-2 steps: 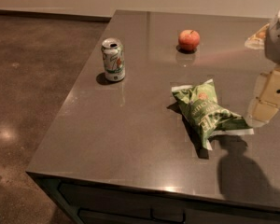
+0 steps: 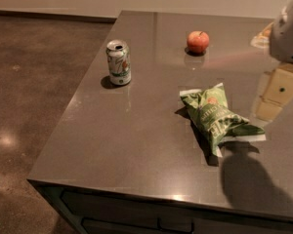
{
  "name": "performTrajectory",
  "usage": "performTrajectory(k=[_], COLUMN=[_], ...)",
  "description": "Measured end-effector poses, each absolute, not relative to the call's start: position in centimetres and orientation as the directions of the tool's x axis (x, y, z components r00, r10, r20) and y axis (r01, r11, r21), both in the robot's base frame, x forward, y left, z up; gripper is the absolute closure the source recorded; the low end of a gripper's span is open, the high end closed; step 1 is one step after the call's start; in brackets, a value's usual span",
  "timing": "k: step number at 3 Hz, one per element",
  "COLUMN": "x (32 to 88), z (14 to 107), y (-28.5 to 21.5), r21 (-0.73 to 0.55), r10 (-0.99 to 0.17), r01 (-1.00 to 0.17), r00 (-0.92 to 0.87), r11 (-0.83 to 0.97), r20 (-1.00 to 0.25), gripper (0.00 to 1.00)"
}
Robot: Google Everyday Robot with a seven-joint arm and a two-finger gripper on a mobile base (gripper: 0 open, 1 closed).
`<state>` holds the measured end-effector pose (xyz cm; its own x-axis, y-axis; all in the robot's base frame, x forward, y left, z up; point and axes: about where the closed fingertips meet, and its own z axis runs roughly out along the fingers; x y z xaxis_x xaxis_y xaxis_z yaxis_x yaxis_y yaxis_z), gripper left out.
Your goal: Move apple near green jalapeno chip bag
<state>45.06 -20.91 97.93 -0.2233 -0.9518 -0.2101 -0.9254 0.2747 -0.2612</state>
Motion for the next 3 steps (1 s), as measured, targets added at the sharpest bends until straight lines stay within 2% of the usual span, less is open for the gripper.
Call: performTrajectory(k=[2, 3], x=[51.9, 55.9], z=[97.7, 97.1], y=[-17.7, -17.7], r21=[-0.265, -0.268], r10=[-0.913, -0.855], r01=[-0.892, -0.834], r00=[-0.289, -0.381], r11=[0.365, 0.482], r20=[-0.287, -0.352], gripper=[0.00, 0.00])
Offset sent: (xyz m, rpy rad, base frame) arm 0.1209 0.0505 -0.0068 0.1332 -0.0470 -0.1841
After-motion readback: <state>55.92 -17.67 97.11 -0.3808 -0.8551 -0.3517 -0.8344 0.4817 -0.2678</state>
